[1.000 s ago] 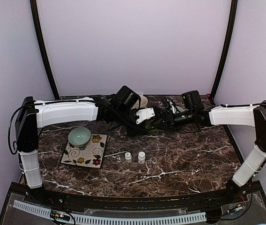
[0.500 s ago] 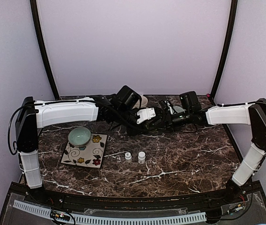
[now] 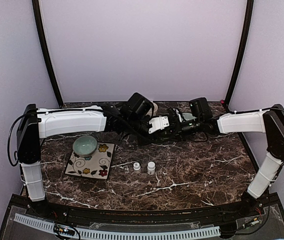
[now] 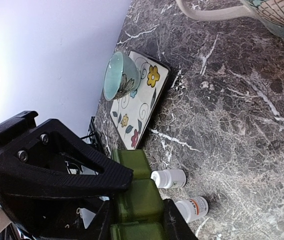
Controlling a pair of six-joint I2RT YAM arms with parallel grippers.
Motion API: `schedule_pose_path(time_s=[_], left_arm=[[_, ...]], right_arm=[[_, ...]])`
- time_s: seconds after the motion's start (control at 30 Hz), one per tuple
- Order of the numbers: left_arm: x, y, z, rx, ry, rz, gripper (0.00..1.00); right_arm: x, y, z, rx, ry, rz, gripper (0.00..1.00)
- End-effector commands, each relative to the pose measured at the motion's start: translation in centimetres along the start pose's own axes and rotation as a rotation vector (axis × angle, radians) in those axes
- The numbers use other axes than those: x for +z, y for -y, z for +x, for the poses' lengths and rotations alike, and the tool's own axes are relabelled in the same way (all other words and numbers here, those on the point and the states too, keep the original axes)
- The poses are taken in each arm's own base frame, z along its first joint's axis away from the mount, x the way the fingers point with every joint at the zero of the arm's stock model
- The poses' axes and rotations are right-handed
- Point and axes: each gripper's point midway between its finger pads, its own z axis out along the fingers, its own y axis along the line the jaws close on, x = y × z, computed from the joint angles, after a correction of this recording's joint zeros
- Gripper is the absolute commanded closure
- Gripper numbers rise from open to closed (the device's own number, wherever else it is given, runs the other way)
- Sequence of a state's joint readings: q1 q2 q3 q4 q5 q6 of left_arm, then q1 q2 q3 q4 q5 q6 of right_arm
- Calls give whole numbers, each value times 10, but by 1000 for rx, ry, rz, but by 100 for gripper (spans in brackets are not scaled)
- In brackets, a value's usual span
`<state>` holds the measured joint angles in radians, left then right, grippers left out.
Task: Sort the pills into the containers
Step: Pass from the left arm to the right
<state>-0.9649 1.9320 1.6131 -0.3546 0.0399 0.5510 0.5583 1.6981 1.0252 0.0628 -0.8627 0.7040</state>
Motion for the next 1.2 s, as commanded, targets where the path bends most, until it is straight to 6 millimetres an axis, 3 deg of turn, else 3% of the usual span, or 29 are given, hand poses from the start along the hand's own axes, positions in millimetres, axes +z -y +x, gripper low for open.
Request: schedule_pose_path(time_s=[0.0, 0.07, 0.13, 0.37, 0.57, 0.87, 1.03, 1.17], left_arm=[[-9, -4, -8, 11, 33, -34, 100], [-8, -5, -6, 10, 24, -45, 100], [-9, -8, -5, 1, 22, -64, 93], [-14, -17, -2, -32, 21, -125, 52], [-31, -22, 7, -69, 31, -148, 31], [-47, -28, 18, -106, 30, -171, 29], [-48, -29, 17, -94, 26, -170, 37], [-49, -27, 17, -87, 28, -158, 38]], right_arm=[[3, -14, -7, -57, 12, -44, 86], [3, -15, -6, -53, 11, -45, 93], [2, -15, -6, -47, 12, -50, 100], [3, -20, -6, -9, 26, -103, 100], [1, -24, -9, -2, 36, -116, 100], [1, -26, -12, -5, 36, -118, 100], [1, -27, -12, 1, 37, -115, 100], [1, -29, -14, 7, 35, -107, 100]])
